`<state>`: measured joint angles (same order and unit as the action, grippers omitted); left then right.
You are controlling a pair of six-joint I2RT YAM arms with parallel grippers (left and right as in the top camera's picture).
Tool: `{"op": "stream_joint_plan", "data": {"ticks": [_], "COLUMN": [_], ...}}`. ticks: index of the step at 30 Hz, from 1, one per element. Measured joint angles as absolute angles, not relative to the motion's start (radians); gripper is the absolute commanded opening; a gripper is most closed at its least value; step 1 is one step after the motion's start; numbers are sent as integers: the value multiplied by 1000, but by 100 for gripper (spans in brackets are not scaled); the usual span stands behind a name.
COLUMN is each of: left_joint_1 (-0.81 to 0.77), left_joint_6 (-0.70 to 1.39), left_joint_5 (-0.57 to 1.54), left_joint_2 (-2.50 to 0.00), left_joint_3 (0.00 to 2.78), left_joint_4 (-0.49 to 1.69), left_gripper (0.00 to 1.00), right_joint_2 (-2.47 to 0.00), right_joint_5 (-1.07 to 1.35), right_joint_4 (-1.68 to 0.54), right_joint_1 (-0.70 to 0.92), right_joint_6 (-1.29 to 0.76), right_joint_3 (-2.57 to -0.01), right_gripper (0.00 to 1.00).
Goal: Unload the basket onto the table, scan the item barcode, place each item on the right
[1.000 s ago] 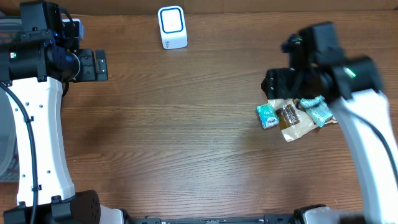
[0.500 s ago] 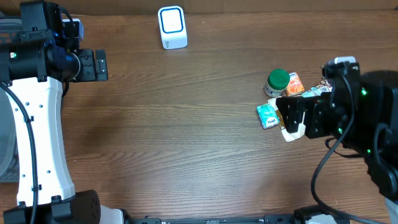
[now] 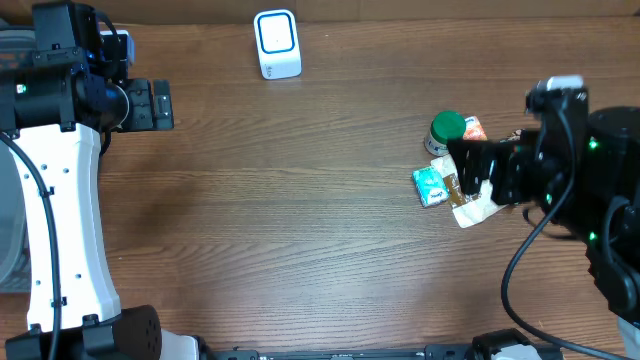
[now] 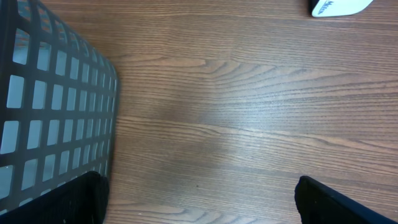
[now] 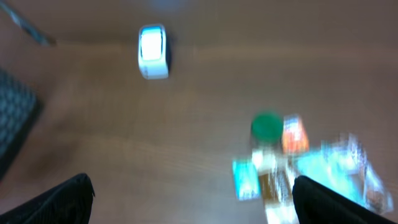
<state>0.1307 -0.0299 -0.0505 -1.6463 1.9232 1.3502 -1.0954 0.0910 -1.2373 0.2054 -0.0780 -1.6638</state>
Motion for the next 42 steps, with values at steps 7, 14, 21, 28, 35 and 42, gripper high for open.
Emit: {"op": "stream_joint_plan", "data": {"ticks": [7,14,21,28,35,42], "left_joint_1": [131,131,131,131,131,131], "left_joint_6": [-30,-30,-30,-30,-30,-30], "left_joint_5": [-53,-57,-57,-57,-57,-57], "left_joint_2": [-1646,-1646,-1646,-1646,-1646,-1646], "left_joint_3": [1923,1923,1923,1923,1923,1923], "left_joint_4": [1350,1350,1350,1350,1350,1350], "left_gripper": [100,99,100,100,100,100], "right_joint_2": [-953,-685,-411,-252,-194,-126], "right_joint_5": [62,56,52,52,51,51], "right_joint_4": [-818,-331,-5,113,119,120], "right_joint_1": [202,182,171,171,171,171], "right_joint_6": [-65,-57,-54,-52,-52,-53], "right_joint_3": [-1354,-842,-432,-208,-136,-76], "right_gripper": [100,100,100,100,100,100]}}
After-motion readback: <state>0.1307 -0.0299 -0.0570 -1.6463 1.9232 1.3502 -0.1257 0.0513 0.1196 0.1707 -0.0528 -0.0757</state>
